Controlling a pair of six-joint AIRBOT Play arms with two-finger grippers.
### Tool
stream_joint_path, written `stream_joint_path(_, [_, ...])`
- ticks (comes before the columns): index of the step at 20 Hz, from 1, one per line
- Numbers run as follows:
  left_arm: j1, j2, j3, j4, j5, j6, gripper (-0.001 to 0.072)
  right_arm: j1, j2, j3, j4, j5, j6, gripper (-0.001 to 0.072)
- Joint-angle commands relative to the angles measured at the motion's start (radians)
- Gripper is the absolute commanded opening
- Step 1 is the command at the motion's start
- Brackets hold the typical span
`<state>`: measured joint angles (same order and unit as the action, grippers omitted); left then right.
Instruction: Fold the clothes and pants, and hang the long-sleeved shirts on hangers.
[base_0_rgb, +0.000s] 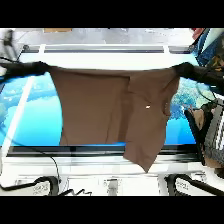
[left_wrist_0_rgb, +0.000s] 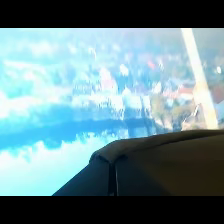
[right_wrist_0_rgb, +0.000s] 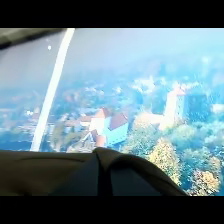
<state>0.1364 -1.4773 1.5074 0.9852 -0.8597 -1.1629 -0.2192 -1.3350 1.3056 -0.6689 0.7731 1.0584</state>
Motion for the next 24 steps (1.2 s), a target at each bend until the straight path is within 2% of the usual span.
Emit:
stream_joint_path(1, [-0.037, -0.179, 0.001, -0.023, 0.120, 0.000, 0.0019, 0.076, -0.183, 0.001, 0.002, -0.227, -0.002, 0.0016])
stream_joint_path(3, [-0.039, -0.212, 0.001, -0.029, 0.184, 0.000, 0.0019, 0.108, -0.233, 0.001, -0.002, -0.314, -0.001, 0.0016])
stream_joint_path(6, [-0.035, -0.225, 0.001, -0.028, 0.155, 0.000, 0.0019, 0.114, -0.259, 0.001, -0.065, -0.251, 0.003, 0.0016])
stream_joint_path(9, [-0.036, -0.229, 0.000, 0.045, 0.032, 0.000, 0.0019, 0.106, -0.259, 0.001, -0.240, -0.106, 0.021, 0.0016])
stream_joint_path(11, [-0.037, -0.242, -0.002, 0.101, -0.074, -0.001, 0.0019, 0.107, -0.259, 0.001, -0.418, -0.027, 0.136, 0.0016])
stream_joint_path(13, [-0.037, -0.260, -0.003, 0.107, -0.189, -0.001, 0.0019, 0.107, -0.259, 0.001, -0.531, 0.060, 0.193, 0.0016])
stream_joint_path(16, [-0.042, -0.293, -0.003, 0.107, -0.269, -0.002, 0.0019, 0.107, -0.259, 0.001, -0.566, 0.103, 0.210, 0.0016])
stream_joint_path(20, [-0.042, -0.359, -0.003, 0.107, -0.303, -0.122, 0.0019, 0.107, -0.259, 0.001, -0.584, 0.136, 0.276, 0.0016])
stream_joint_path(22, [-0.042, -0.376, -0.003, 0.106, -0.335, -0.121, 0.0020, 0.107, -0.259, 0.001, -0.595, 0.160, 0.277, 0.0016])
stream_joint_path(23, [-0.043, -0.378, -0.003, 0.106, -0.340, -0.120, 0.0065, 0.107, -0.259, 0.001, -0.595, 0.167, 0.277, 0.0066])
stream_joint_path(24, [-0.043, -0.377, -0.003, 0.102, -0.343, -0.120, 0.0252, 0.107, -0.259, 0.001, -0.595, 0.170, 0.278, 0.0324])
